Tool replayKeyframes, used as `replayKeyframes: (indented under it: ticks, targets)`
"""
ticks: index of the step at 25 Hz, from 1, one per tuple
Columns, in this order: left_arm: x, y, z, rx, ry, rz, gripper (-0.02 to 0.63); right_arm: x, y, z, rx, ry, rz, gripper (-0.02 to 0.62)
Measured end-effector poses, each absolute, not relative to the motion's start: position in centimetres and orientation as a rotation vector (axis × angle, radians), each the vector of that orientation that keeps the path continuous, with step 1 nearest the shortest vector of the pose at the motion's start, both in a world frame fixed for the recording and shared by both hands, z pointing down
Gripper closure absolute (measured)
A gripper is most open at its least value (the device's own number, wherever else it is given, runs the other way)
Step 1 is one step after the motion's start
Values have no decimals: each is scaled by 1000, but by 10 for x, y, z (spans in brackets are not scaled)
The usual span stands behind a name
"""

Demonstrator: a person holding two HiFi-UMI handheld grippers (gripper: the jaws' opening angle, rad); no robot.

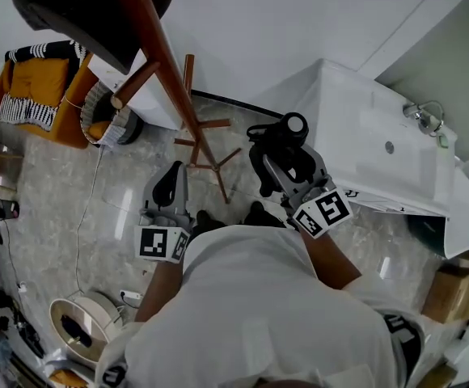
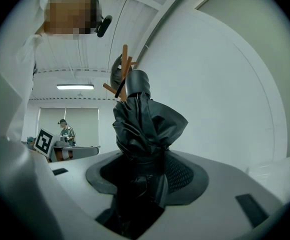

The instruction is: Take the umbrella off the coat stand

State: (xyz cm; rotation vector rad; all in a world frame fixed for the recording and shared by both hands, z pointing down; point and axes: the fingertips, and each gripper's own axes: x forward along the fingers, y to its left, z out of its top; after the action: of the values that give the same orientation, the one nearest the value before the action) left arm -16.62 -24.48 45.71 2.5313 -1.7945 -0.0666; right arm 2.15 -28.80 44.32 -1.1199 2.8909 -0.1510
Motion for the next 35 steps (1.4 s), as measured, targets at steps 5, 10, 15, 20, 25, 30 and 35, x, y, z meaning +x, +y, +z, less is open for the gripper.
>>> replayKeyframes:
  ticks: [5,10,15,20,25,30,35]
  targets:
    - [-175,-239,476,2497,-1834,-52,591,18,-288,465,-1145,2911,-142,374]
    - [-180,-240,495,2465,-1814,-67,591,21,-290,483,-1173,2912,-173,374]
    - [-174,-240,498,2501,-1762,-116,591,25,-290,492,-1173,2921,-183,374]
    - [-169,-245,494,2504,-1763,-123,591,24,-293,496,-1165,2924,-188,374]
    - [-169,-253,496,2497,-1757,-115,591,26,-297,497,-1163,2934,-185,374]
    - [-163,-254,497,2505,-1682,-127,591,23,-301,499,-1136,2939,-215,374]
    - [-162,-259,498,2514,-1666,-112,591,12,-302,502,-1087,2956,-226,374]
